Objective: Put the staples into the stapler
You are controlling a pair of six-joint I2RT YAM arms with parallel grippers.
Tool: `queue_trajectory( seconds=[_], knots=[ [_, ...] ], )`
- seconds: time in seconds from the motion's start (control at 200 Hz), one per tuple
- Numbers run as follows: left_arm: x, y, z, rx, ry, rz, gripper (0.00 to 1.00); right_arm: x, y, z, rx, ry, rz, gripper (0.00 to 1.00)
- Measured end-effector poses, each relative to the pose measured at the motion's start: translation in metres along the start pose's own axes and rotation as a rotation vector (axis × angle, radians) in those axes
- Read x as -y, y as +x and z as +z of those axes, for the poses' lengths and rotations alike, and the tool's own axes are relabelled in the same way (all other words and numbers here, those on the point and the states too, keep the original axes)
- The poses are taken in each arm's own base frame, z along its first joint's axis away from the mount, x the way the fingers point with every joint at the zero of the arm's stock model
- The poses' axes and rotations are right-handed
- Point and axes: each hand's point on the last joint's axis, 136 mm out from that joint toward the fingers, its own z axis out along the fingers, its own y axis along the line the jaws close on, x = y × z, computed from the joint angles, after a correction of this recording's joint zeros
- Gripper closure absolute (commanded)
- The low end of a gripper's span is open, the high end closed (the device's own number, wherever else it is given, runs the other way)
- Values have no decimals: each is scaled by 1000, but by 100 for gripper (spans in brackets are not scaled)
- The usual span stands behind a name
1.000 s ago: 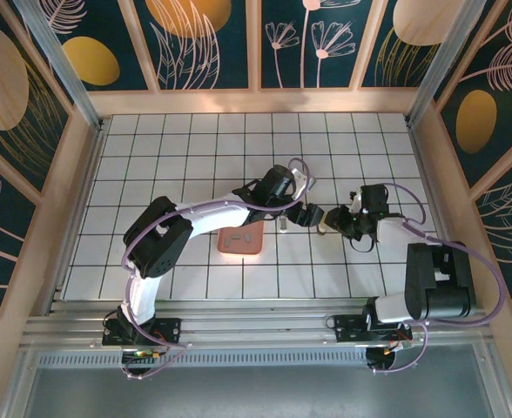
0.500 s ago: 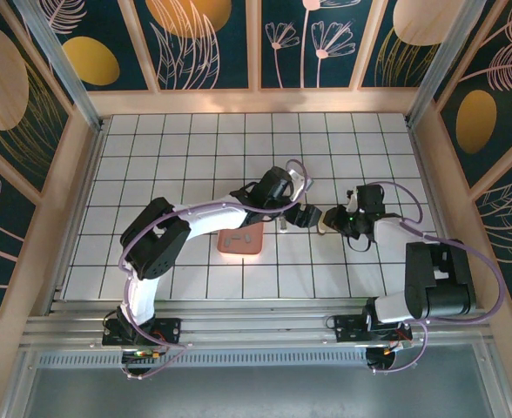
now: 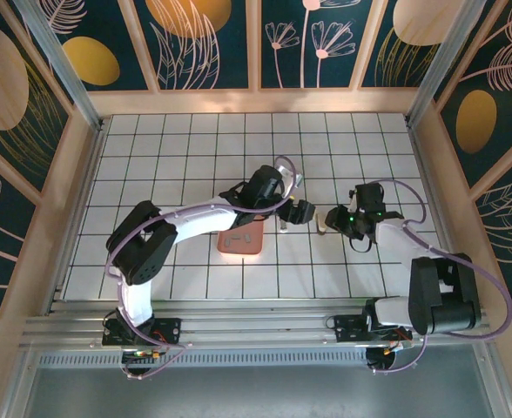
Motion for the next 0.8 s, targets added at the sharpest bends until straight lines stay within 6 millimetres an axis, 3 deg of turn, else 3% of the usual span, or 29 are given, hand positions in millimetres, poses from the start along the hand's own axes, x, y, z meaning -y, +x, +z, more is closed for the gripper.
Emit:
queue_trajectory(
  seconds=[0.17,0.325,0.636,0.801],
  knots=[
    [-13,-6,-18,42,-34,-39,9,-15,-13,-13,35,0,-36,62],
    [-25,-7,-35,68,-71,-67,8,-29,-11,-16,29,4,-78,62],
    [-56,-8,-87,150,-179,-118,4,-86,-9,-20,23,-32,-208,62],
    [-87,7,-122,178,-261,-171,3,-117,-5,-15,9,-44,-267,62]
  ],
)
